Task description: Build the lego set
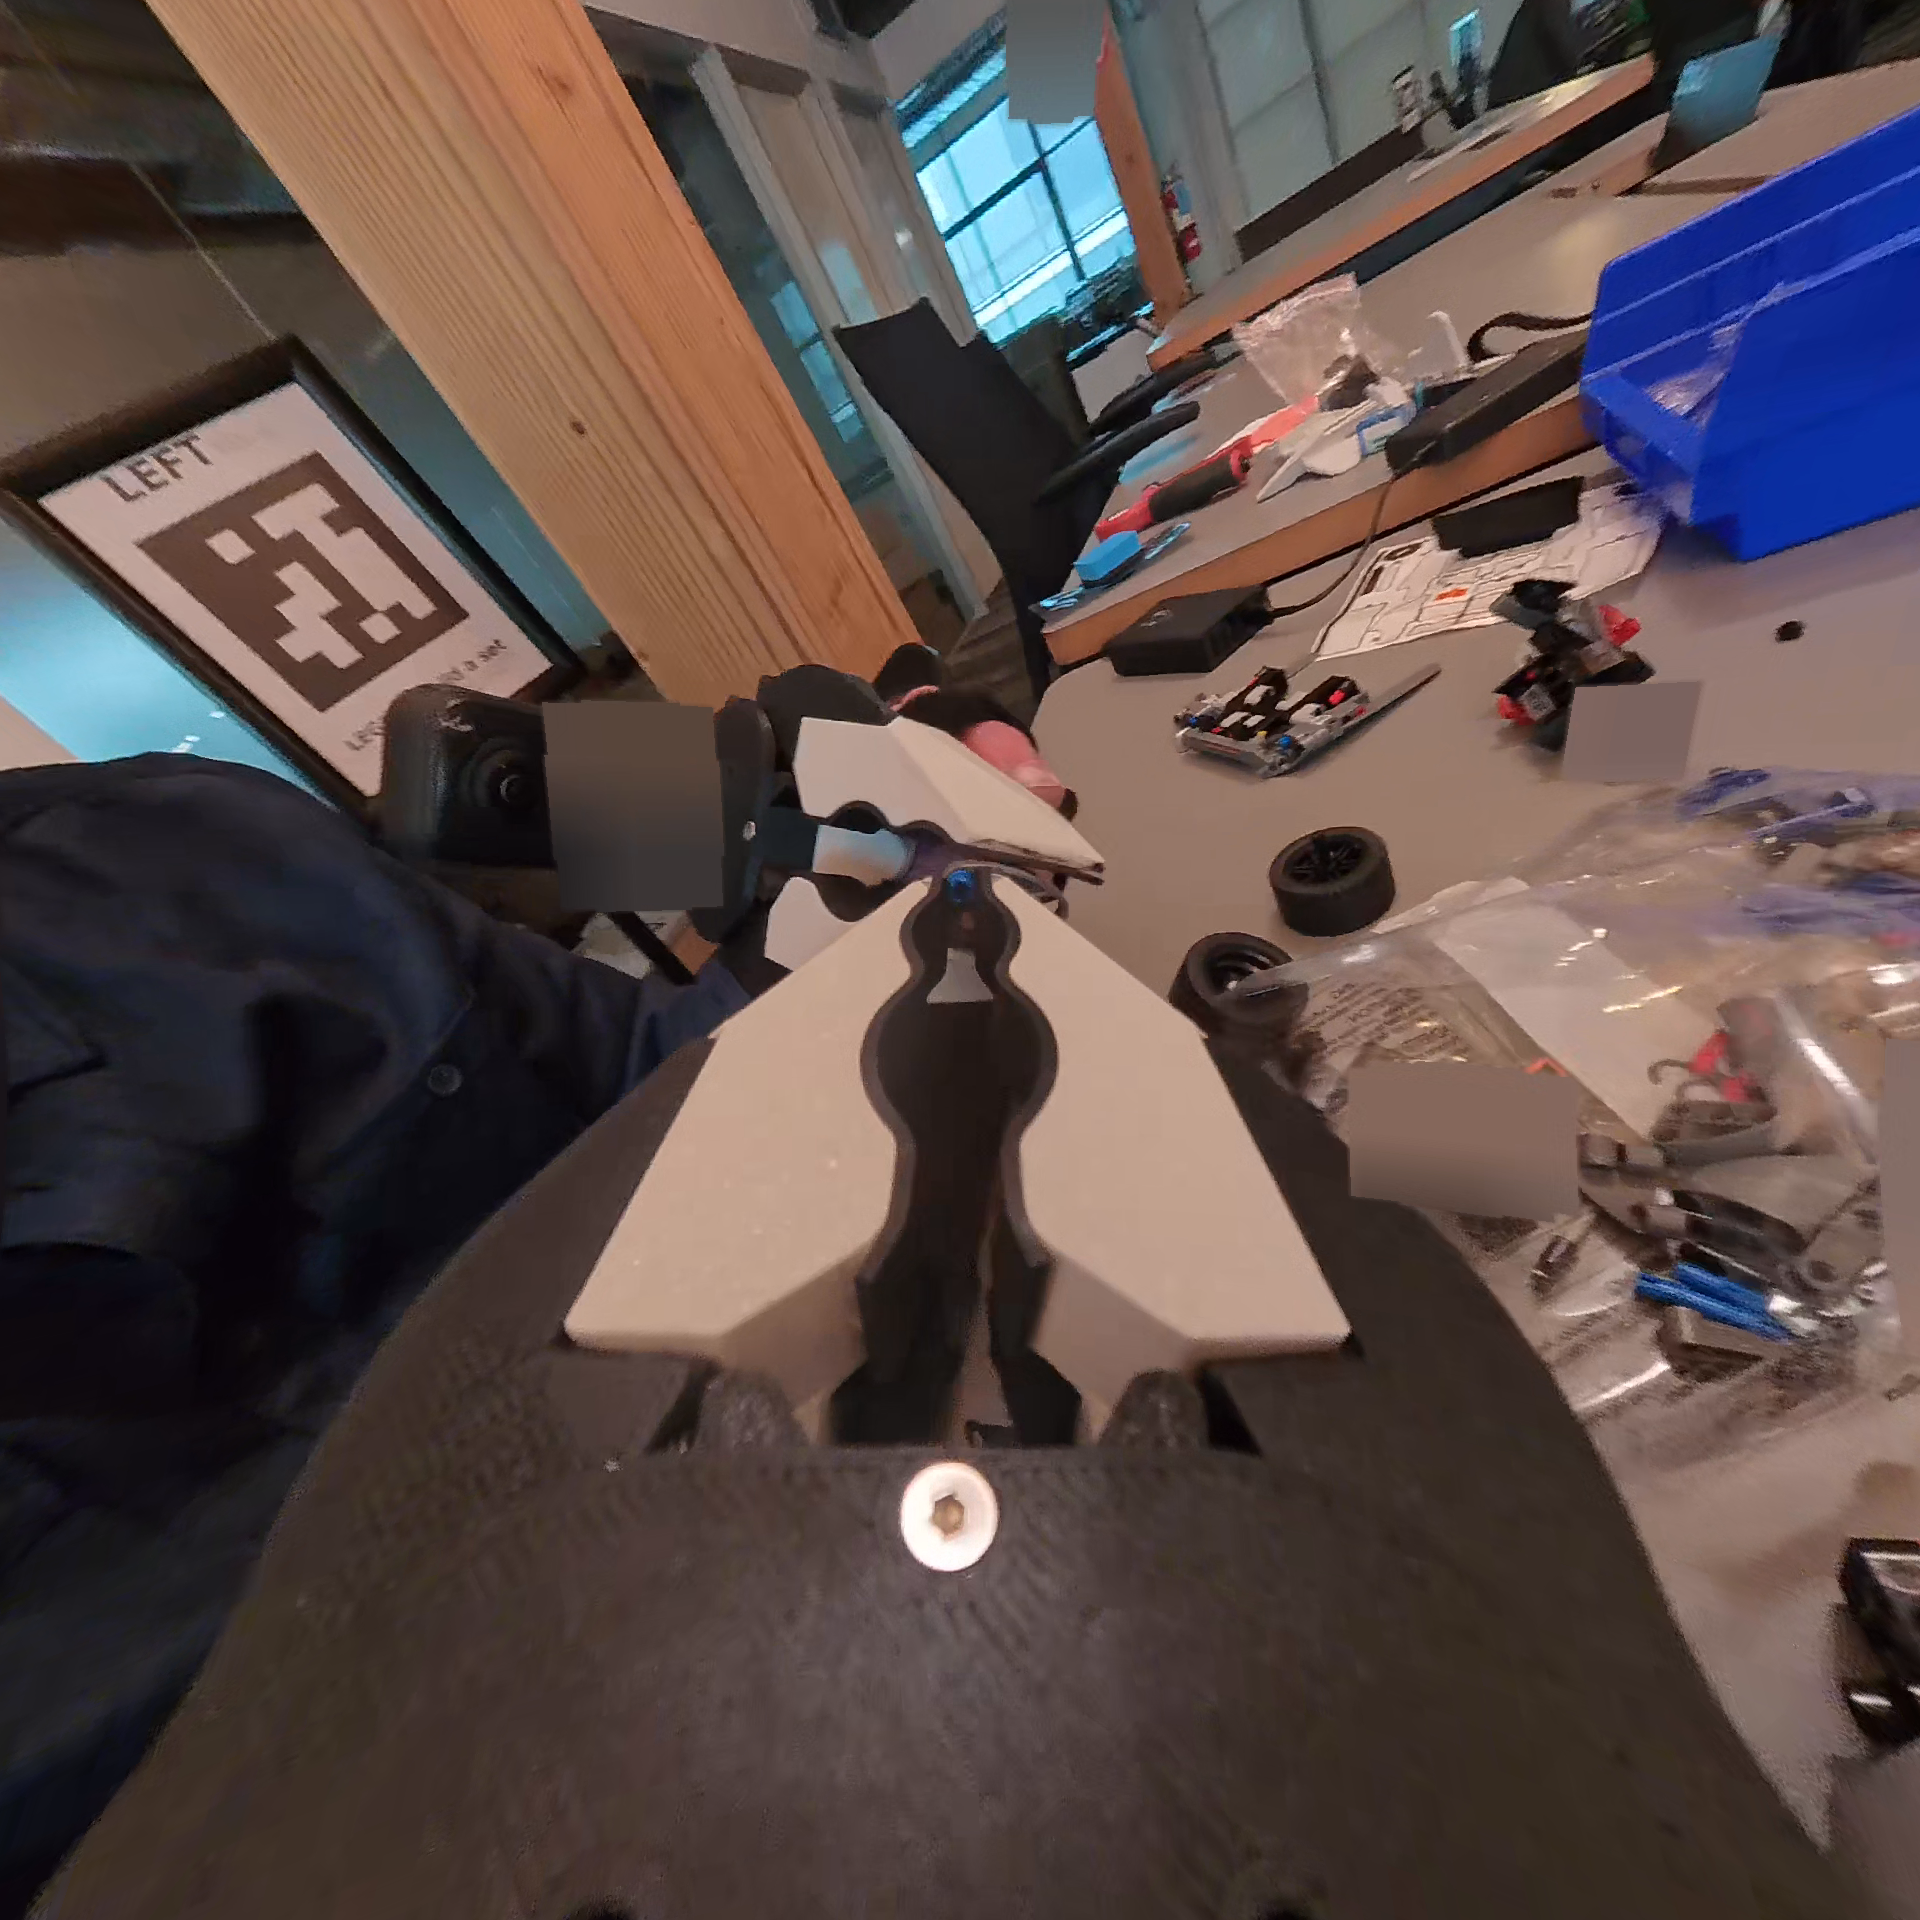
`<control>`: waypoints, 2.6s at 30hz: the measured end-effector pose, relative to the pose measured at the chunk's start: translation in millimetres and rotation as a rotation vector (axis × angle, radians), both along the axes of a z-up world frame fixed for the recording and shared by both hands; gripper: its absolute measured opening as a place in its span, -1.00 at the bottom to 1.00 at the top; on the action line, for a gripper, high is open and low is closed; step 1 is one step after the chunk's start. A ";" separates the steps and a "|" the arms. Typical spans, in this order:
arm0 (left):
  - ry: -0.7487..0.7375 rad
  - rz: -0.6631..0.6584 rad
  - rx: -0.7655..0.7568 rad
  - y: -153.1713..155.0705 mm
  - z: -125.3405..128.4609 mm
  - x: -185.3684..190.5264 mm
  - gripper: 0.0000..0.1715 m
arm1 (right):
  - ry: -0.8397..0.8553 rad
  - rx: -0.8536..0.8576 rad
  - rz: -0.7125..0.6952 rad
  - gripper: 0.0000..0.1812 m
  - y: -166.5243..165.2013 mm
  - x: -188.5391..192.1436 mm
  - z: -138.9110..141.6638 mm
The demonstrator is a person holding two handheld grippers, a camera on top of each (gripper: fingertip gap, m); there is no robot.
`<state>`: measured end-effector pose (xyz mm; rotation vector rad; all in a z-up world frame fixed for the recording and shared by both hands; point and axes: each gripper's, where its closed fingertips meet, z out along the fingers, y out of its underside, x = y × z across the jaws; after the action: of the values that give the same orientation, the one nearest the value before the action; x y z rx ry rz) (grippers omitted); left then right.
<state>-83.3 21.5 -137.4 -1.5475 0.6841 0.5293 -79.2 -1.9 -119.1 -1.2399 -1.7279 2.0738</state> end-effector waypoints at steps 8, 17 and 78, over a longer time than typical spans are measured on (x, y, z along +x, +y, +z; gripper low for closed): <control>0.082 0.102 -0.062 4.3 -12.6 -10.0 -0.85 | -0.020 0.235 -0.169 -0.71 5.5 -7.2 -9.5; 0.206 0.247 -0.113 9.4 -21.4 -20.9 -0.85 | -0.094 0.517 -0.383 -0.71 9.8 -19.7 -32.8; 0.225 0.206 -0.031 7.4 -7.8 -3.4 -0.90 | -0.029 -0.123 -0.177 -0.99 22.1 5.3 -3.1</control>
<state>-86.7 28.9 -145.2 -1.6112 0.7090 0.8605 -73.9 20.2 -122.3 -1.4088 -1.4616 2.0941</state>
